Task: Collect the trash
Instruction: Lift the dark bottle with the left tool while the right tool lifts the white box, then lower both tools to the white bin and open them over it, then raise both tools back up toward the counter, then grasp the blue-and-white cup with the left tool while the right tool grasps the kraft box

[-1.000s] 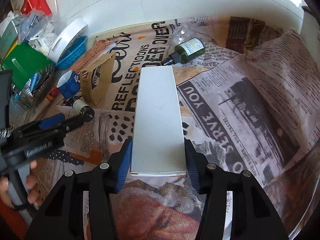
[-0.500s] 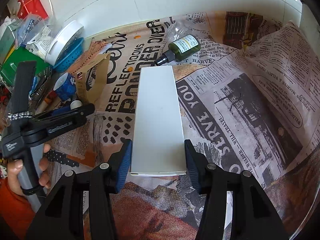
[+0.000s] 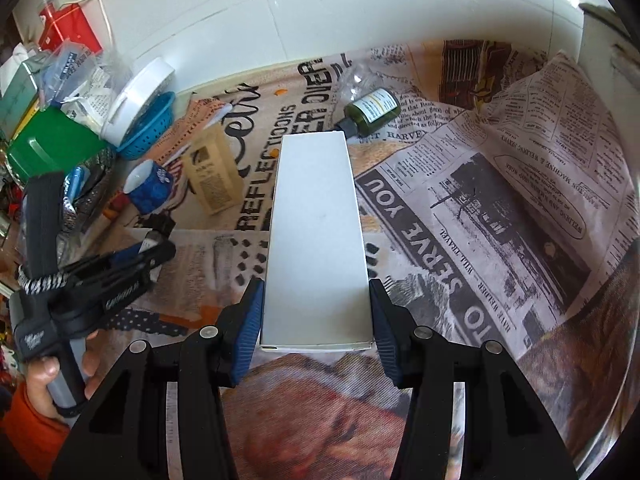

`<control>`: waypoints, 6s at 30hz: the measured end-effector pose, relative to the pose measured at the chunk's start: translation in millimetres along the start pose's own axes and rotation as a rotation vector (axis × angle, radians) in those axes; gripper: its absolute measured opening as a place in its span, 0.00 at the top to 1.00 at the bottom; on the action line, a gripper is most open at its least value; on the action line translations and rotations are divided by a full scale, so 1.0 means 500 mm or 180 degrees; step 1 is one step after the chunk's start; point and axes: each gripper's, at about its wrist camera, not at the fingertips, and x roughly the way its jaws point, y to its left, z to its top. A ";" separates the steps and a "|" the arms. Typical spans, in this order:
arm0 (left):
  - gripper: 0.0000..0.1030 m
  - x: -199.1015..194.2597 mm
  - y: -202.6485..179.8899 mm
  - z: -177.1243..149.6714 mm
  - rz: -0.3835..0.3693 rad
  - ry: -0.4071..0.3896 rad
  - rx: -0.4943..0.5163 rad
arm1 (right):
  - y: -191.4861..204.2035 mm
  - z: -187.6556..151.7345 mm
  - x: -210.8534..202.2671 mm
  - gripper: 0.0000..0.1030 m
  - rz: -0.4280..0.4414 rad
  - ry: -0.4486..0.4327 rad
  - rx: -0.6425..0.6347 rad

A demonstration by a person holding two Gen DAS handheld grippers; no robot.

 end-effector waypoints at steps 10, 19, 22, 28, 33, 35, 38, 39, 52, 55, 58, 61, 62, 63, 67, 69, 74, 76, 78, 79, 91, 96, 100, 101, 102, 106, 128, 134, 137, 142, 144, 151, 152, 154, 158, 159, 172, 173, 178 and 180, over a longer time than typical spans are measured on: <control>0.73 -0.176 0.075 -0.076 -0.0330 -0.0326 0.0174 | 0.115 -0.079 -0.112 0.54 -0.0201 -0.0332 0.0121; 0.73 -0.359 0.163 -0.209 -0.0612 -0.0625 0.0515 | 0.250 -0.223 -0.243 0.54 -0.0487 -0.0775 0.0328; 0.73 -0.409 0.193 -0.255 -0.0724 -0.0679 0.0605 | 0.286 -0.266 -0.272 0.54 -0.0562 -0.0852 0.0417; 0.73 -0.460 0.228 -0.332 -0.0837 -0.0615 0.0728 | 0.349 -0.347 -0.315 0.54 -0.0627 -0.0799 0.0552; 0.73 -0.462 0.241 -0.394 -0.0862 -0.0409 0.0703 | 0.374 -0.402 -0.324 0.54 -0.0627 -0.0589 0.0564; 0.73 -0.453 0.241 -0.421 -0.0864 -0.0321 0.0685 | 0.379 -0.424 -0.319 0.54 -0.0589 -0.0494 0.0546; 0.73 -0.429 0.234 -0.458 -0.0831 -0.0197 0.0657 | 0.380 -0.460 -0.302 0.54 -0.0527 -0.0356 0.0520; 0.73 -0.418 0.231 -0.469 -0.0823 -0.0144 0.0637 | 0.379 -0.473 -0.293 0.54 -0.0497 -0.0302 0.0519; 0.73 -0.217 0.157 -0.678 -0.0558 0.0499 0.0275 | 0.274 -0.639 -0.142 0.54 -0.0249 0.0395 0.0365; 0.73 -0.154 0.141 -0.722 -0.0530 0.0622 0.0186 | 0.239 -0.676 -0.093 0.54 -0.0214 0.0549 0.0340; 0.73 -0.075 0.126 -0.772 -0.0513 0.0736 0.0129 | 0.205 -0.720 -0.030 0.54 -0.0229 0.0708 0.0322; 0.73 -0.003 0.122 -0.813 -0.0523 0.0816 0.0095 | 0.174 -0.764 0.040 0.54 -0.0267 0.0838 0.0330; 0.73 0.023 0.121 -0.827 -0.0561 0.0846 0.0078 | 0.164 -0.777 0.065 0.54 -0.0273 0.0888 0.0342; 0.73 0.048 0.122 -0.840 -0.0569 0.0868 0.0070 | 0.155 -0.793 0.093 0.54 -0.0262 0.0941 0.0362; 0.73 0.141 0.123 -0.880 -0.0600 0.0992 0.0052 | 0.128 -0.846 0.193 0.54 -0.0226 0.1102 0.0393; 0.73 0.196 0.123 -0.906 -0.0618 0.1081 0.0045 | 0.117 -0.867 0.238 0.54 -0.0217 0.1184 0.0394; 0.73 0.285 0.109 -0.949 -0.0681 0.1201 0.0097 | 0.096 -0.905 0.333 0.54 -0.0191 0.1328 0.0410; 0.73 0.308 0.096 -0.957 -0.0741 0.1219 0.0140 | 0.096 -0.915 0.358 0.53 -0.0154 0.1343 0.0397; 0.69 0.324 0.090 -0.963 -0.0734 0.1230 0.0189 | 0.093 -0.913 0.373 0.53 -0.0100 0.1377 0.0406; 0.64 0.330 0.087 -0.966 -0.0720 0.1251 0.0208 | 0.091 -0.912 0.381 0.53 -0.0110 0.1400 0.0435; 0.55 0.260 0.106 -0.932 -0.0603 0.1238 0.0175 | 0.092 -0.880 0.304 0.52 -0.0137 0.1371 0.0546; 0.55 0.142 0.112 -0.874 -0.0622 0.1127 0.0187 | 0.104 -0.820 0.220 0.52 -0.0177 0.1233 0.0480; 0.55 0.031 0.118 -0.821 -0.0639 0.1011 0.0220 | 0.134 -0.757 0.125 0.52 -0.0211 0.1059 0.0484; 0.55 0.003 0.119 -0.807 -0.0644 0.0975 0.0231 | 0.141 -0.746 0.109 0.52 -0.0218 0.1021 0.0488; 0.55 -0.027 0.116 -0.792 -0.0647 0.0933 0.0244 | 0.150 -0.725 0.074 0.52 -0.0223 0.0956 0.0487; 0.55 -0.161 0.125 -0.723 -0.0679 0.0708 0.0306 | 0.185 -0.667 -0.030 0.52 -0.0265 0.0734 0.0470; 0.33 -0.716 0.221 -0.441 -0.1015 -0.1049 0.0830 | 0.418 -0.442 -0.514 0.43 -0.0833 -0.1103 0.0349; 0.09 -0.742 0.240 -0.401 -0.0981 -0.1229 0.0754 | 0.414 -0.411 -0.542 0.30 -0.0954 -0.1312 0.0374; 0.09 -0.733 0.237 -0.372 -0.0981 -0.1258 0.0735 | 0.398 -0.388 -0.541 0.30 -0.0971 -0.1354 0.0393; 0.09 -0.680 0.219 -0.319 -0.0902 -0.1241 0.0672 | 0.358 -0.338 -0.506 0.30 -0.0964 -0.1375 0.0396; 0.09 -0.643 0.205 -0.286 -0.0833 -0.1205 0.0612 | 0.330 -0.310 -0.483 0.30 -0.0910 -0.1354 0.0395; 0.09 -0.499 0.151 -0.148 -0.0529 -0.0980 0.0287 | 0.217 -0.167 -0.390 0.30 -0.0639 -0.1145 0.0247; 0.09 -0.472 0.141 -0.121 -0.0488 -0.0907 0.0227 | 0.203 -0.141 -0.371 0.30 -0.0580 -0.1063 0.0209; 0.09 -0.431 0.128 -0.083 -0.0414 -0.0817 0.0133 | 0.181 -0.093 -0.329 0.30 -0.0455 -0.0908 0.0100; 0.09 -0.342 0.111 -0.028 -0.0164 -0.0687 -0.0095 | 0.162 -0.013 -0.230 0.30 -0.0272 -0.0665 -0.0170; 0.09 -0.316 0.110 -0.017 -0.0098 -0.0636 -0.0166 | 0.160 0.010 -0.194 0.30 -0.0221 -0.0591 -0.0255; 0.09 -0.066 0.155 0.026 0.0270 -0.0157 -0.0890 | 0.136 0.154 0.177 0.30 0.0381 0.0174 -0.0480; 0.09 -0.054 0.157 0.029 0.0285 -0.0131 -0.0910 | 0.136 0.158 0.190 0.30 0.0389 0.0188 -0.0464; 0.09 -0.004 0.156 0.048 0.0378 -0.0077 -0.0912 | 0.142 0.167 0.243 0.31 0.0447 0.0251 -0.0461; 0.09 0.013 0.156 0.063 0.0368 -0.0081 -0.0941 | 0.142 0.166 0.254 0.42 0.0456 0.0247 -0.0466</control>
